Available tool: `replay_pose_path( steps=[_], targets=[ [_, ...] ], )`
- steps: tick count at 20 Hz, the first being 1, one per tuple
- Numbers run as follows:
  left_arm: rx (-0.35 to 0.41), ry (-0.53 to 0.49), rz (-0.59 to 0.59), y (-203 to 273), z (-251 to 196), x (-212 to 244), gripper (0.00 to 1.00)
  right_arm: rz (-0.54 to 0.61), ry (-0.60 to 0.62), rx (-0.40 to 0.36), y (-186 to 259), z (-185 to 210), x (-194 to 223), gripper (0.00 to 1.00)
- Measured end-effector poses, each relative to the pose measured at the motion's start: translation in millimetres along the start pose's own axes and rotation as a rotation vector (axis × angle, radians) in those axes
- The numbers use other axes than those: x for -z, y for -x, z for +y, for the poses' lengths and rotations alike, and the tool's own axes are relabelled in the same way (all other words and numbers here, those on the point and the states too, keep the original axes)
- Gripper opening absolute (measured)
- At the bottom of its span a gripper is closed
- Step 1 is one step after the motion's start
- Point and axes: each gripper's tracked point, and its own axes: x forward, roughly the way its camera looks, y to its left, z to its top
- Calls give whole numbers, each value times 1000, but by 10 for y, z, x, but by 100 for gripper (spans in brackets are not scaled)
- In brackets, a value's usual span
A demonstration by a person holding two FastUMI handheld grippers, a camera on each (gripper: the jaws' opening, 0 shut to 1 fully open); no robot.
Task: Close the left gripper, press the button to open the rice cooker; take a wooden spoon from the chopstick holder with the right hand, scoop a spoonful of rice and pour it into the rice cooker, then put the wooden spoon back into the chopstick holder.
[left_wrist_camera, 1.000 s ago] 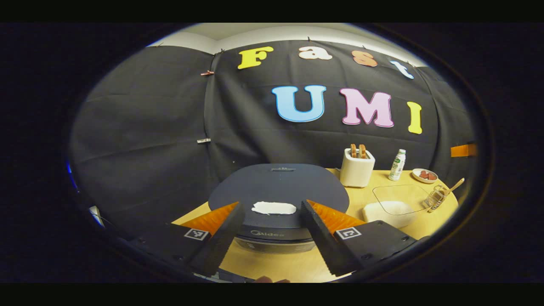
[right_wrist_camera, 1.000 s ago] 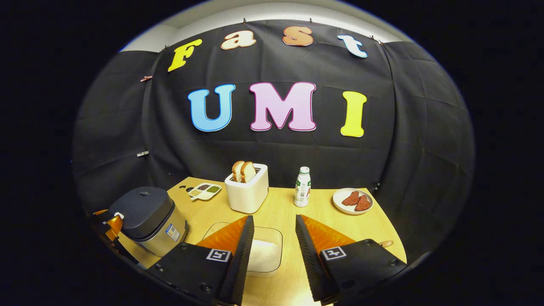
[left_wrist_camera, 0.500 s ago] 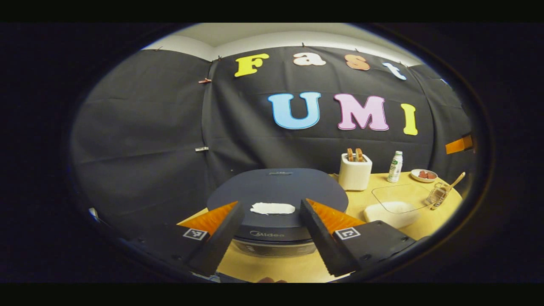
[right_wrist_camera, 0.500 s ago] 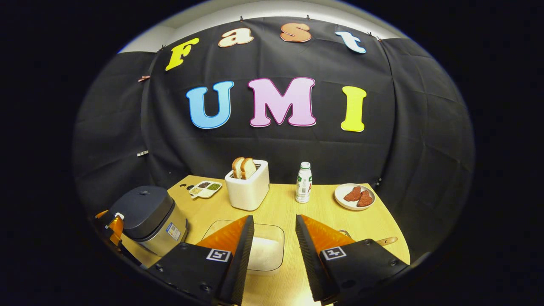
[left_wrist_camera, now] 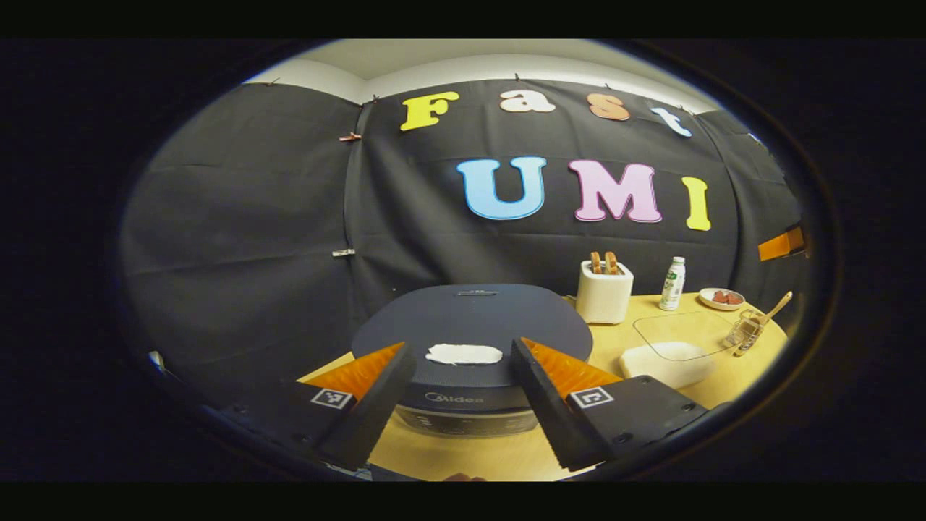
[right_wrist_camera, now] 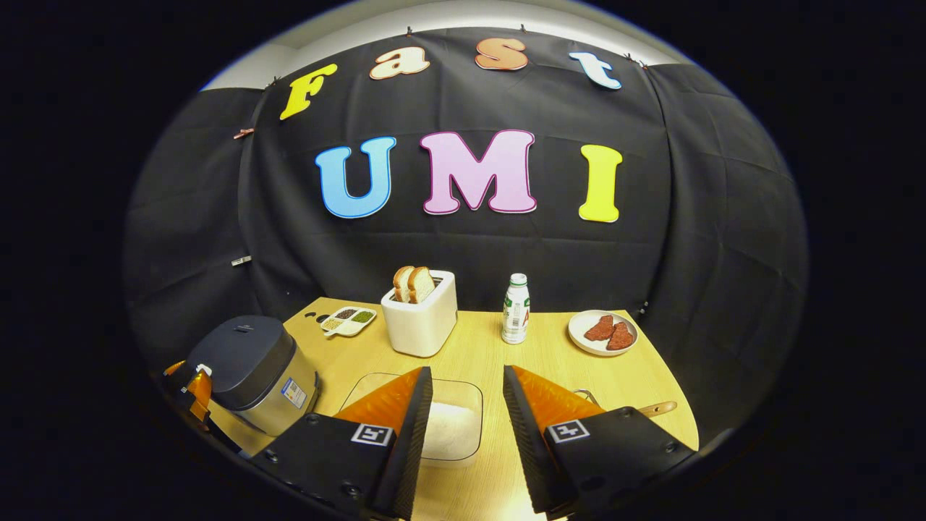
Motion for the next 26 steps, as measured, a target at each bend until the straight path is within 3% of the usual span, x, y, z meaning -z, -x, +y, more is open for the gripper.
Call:
replay_pose_path(
  steps=[9, 12, 15, 19, 20, 21, 23, 26],
  targets=[
    [7, 5, -5, 3, -1, -33, 94, -2, -1, 13, 49, 5, -4, 63],
    [-3, -78, 3, -3, -64, -148, 92, -8, -1, 22, 69, 3, -23, 63],
    [23, -140, -96, 131, -238, -515, 88, -13, 6, 32, 82, 26, -40, 63],
    [1, -197, -242, 335, -417, -1071, 89, -20, 8, 45, 113, 49, -39, 63],
    [-16, -175, -288, 395, -438, -1231, 86, -21, 8, 51, 122, 48, -26, 62],
    [-12, -132, -303, 424, -485, -1319, 93, -20, 6, 57, 137, 42, -17, 62],
    [37, -66, -281, 430, -666, -1302, 92, -36, 0, 72, 181, 32, -41, 63],
    [97, -50, -270, 386, -781, -1309, 92, -74, -2, 117, 295, -53, -88, 62]
  ],
)
